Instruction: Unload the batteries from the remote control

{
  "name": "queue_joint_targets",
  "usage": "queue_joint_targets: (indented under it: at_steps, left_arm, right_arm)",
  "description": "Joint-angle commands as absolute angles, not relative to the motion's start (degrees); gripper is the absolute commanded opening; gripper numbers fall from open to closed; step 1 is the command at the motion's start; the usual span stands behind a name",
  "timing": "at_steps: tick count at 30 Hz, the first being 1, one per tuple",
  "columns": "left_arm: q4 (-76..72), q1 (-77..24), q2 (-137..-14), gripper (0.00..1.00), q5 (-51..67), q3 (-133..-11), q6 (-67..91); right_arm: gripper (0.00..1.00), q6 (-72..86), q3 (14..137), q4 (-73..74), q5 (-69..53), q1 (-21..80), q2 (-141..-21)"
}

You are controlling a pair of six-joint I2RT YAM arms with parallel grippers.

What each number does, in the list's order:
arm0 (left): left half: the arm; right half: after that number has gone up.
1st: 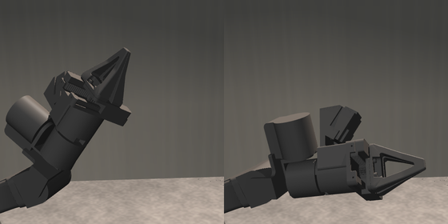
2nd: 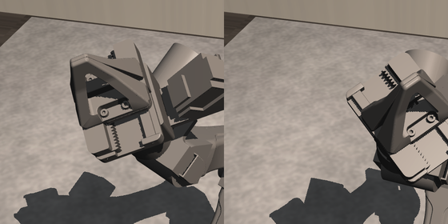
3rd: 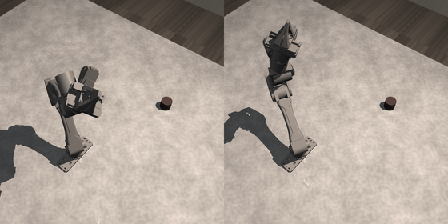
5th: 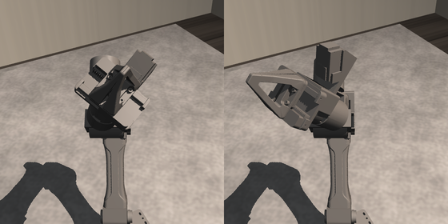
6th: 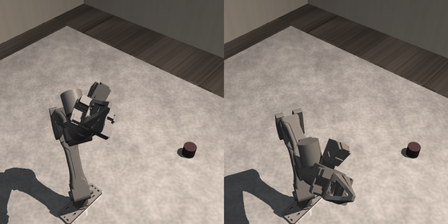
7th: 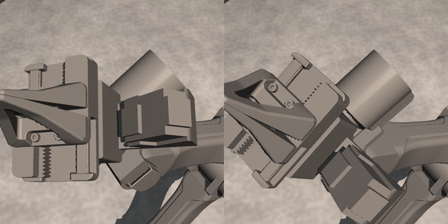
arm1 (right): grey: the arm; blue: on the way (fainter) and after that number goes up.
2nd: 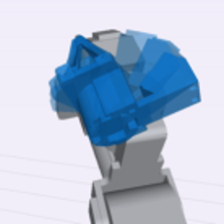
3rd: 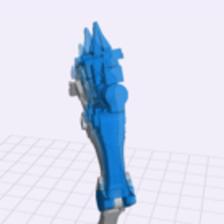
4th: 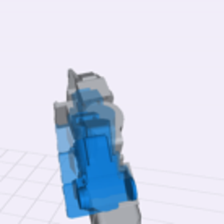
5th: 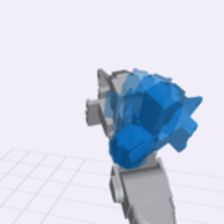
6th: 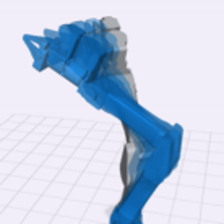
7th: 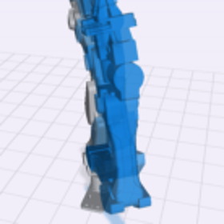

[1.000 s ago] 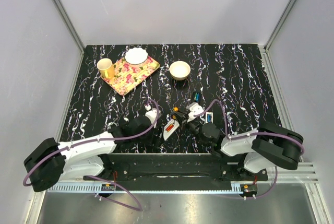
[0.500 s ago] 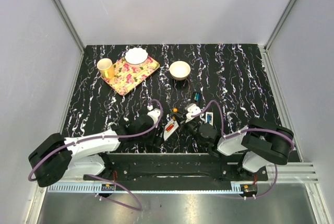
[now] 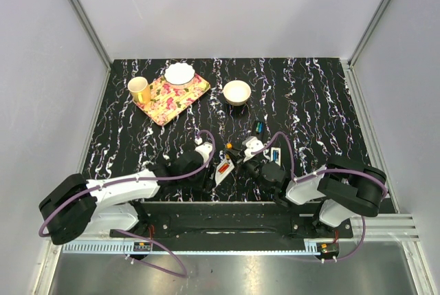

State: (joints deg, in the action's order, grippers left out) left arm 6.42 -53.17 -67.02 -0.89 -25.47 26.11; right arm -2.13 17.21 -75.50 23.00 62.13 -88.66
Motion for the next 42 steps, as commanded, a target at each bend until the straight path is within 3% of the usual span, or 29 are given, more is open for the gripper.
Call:
queue_joint_targets:
  at_steps: [1, 23, 27, 42]
  left_arm:
    - [4.57, -53.0, -67.67, 0.61, -1.85, -27.77, 25.93]
    - [4.22, -53.0, -68.73, 0.56, -1.14, -28.04, 25.84]
    - [4.31, -53.0, -68.91, 0.51, -1.32, -28.04, 25.75]
    - [5.27, -53.0, -70.58, 0.46, -2.9, -28.83, 26.19]
  right_arm:
    - [0.0, -1.23, 18.98, -87.8, 21.18, 62.58, -88.5]
    - [0.0, -7.65, 21.8, -87.98, 26.72, 62.58, -93.16]
    - [0.0, -8.88, 22.67, -87.98, 27.07, 62.49, -93.6]
    - [0.0, -8.18, 21.1, -88.07, 22.76, 62.49, -93.6]
